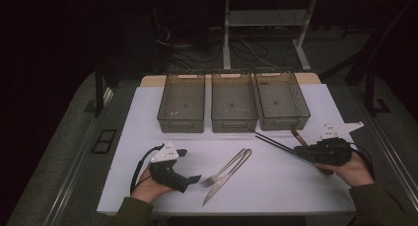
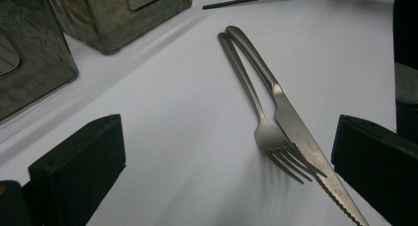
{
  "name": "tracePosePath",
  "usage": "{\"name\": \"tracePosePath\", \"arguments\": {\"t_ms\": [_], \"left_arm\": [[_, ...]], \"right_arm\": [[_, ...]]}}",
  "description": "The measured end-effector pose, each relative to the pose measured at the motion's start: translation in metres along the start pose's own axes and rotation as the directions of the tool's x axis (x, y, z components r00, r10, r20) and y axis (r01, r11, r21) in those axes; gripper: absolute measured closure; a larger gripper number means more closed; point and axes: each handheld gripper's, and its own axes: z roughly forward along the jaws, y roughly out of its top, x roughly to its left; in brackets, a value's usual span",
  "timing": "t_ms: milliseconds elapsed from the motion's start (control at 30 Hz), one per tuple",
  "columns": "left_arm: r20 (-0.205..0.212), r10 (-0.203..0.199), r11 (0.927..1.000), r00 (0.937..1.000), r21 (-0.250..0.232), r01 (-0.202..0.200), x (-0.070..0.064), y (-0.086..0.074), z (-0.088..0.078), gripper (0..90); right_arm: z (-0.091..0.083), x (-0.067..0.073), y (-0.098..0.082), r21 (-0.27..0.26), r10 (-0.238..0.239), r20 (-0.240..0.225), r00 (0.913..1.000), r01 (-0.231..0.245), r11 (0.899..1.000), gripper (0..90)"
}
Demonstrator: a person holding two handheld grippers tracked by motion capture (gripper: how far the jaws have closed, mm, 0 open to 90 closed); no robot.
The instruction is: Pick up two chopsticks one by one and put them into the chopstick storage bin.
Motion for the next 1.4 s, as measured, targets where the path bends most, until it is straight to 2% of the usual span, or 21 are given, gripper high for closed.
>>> {"name": "tracePosePath", "arguments": {"t_ms": [267,400,633,1400], "left_arm": [[0.001,-0.012,0.9998,0.9999,-0.018,0.012,0.0,-0.001,0.0,0.0],[0.004,-0.013,0.9998,0.9999,-0.013,0.013,0.0,0.0,0.0,0.0],[0.004,-0.012,0.9998,0.9999,-0.018,0.012,0.0,0.0,0.0,0.0],[0.01,-0.012,0.9999,0.9999,-0.011,0.013,0.001,0.0,0.002,0.0]], "right_arm": [[-0.003,0.005,0.015,-0.029,0.001,-0.018,0.9998,-0.001,1.0,84.7],[-0.002,0.006,0.023,-0.04,-0.004,0.005,1.0,0.005,0.999,84.6],[0.002,0.007,0.037,-0.054,0.004,0.019,0.9998,-0.003,0.999,84.6],[0.036,0.016,0.079,-0.072,-0.011,0.019,0.9998,0.012,0.997,84.5]]}}
